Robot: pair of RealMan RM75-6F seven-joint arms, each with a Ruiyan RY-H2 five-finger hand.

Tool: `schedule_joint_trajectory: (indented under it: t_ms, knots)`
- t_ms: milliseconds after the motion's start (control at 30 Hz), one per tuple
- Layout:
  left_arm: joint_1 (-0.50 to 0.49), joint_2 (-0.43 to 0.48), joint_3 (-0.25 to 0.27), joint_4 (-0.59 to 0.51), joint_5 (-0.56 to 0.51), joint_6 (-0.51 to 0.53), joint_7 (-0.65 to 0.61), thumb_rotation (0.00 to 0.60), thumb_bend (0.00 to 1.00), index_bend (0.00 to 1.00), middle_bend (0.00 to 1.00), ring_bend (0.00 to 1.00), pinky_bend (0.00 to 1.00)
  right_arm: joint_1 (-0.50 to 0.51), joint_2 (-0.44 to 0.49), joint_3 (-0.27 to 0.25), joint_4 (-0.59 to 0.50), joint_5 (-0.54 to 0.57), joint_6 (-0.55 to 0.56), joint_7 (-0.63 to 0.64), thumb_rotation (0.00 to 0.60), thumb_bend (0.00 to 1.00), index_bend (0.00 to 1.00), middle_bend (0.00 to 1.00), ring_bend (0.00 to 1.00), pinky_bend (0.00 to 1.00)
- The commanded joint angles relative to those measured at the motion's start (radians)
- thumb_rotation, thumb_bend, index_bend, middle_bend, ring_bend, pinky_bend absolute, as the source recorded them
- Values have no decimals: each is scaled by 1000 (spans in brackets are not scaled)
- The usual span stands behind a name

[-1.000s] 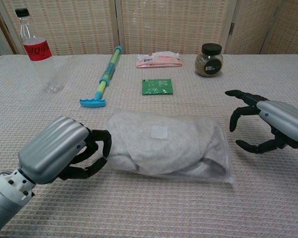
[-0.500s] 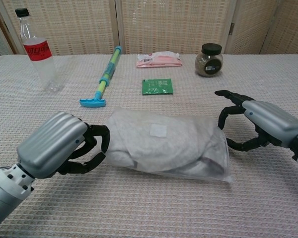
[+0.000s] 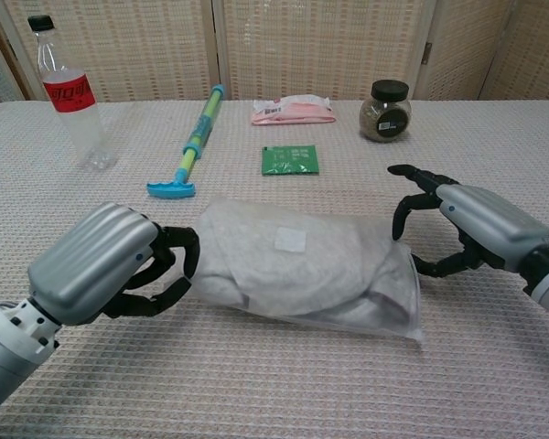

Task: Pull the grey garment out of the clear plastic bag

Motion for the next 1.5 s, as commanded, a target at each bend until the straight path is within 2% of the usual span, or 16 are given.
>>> schedule_joint_trajectory:
  t_ms: [33,367,967,1500]
  knots:
    - [-1,2,-3,2,-3,-1,-2,600,476,732,1000,1000,1000,-10,4,-5,0,-2,22,6,600,319,491,2,0,0]
    - [-5,3,-6,12,-10,-6,-9,600,474,733,1000,1000,1000,-44,31,-18,-19,4,65,32,600,321,491,9,0,0]
    - [-9,1,-3,27,-12,-10,-9,600,473,731,1000,1000,1000,-32,-23,-7,31,51,-16,109,600,320,495,11,0,0]
    - [-15,7,-5,18,-13,-6,-3,600,468,727,1000,1000,1000,-16,-43,16,-19,86,-63,198,600,321,459,11,0,0]
